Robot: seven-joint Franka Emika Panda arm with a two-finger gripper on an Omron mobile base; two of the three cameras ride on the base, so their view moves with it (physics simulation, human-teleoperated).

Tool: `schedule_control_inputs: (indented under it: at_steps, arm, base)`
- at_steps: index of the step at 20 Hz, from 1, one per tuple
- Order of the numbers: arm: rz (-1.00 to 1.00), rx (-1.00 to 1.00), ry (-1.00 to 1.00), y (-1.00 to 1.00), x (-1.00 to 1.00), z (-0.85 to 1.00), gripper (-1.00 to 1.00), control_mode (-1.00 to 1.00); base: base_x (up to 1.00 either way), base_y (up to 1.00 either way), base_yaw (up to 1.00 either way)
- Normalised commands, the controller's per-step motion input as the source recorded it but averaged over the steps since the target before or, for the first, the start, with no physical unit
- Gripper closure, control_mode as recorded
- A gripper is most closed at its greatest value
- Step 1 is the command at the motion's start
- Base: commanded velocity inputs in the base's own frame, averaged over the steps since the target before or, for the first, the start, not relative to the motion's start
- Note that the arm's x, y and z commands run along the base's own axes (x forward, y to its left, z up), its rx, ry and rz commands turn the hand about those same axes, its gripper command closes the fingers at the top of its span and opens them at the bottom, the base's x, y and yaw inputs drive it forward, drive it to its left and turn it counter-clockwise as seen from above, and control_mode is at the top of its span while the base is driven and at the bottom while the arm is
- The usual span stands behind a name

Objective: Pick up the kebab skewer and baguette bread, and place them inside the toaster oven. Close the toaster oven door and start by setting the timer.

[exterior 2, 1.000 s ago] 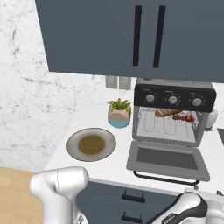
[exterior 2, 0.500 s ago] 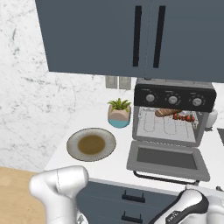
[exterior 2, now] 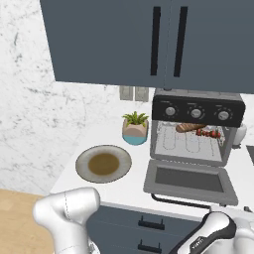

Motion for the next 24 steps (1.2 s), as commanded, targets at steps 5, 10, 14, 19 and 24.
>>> schedule_control_inputs:
  at_steps: [5,10,14,19,24]
  arm:
    - [0.00,0.00,-0.06,-0.05,0.12,-0.08,-1.00,-1.00]
    - [0.00,0.00,-0.05,-0.17,0.00,-0.27,-1.00,-1.00]
    - [0.00,0.00,-0.04,-0.11,0.02,-0.23,-1.00,-1.00]
    - [0.00,0.00,-0.04,-0.02,0.13,-0.17,-1.00,-1.00]
    - [0.00,0.01,-0.03,-0.13,0.24,-0.06,-1.00,-1.00]
  base:
    - [0.00,0.00,0.00]
    - [0.00,0.00,0.00]
    - [0.00,0.00,0.00]
    - [0.00,0.00,0.00]
    - [0.00,0.00,0.00]
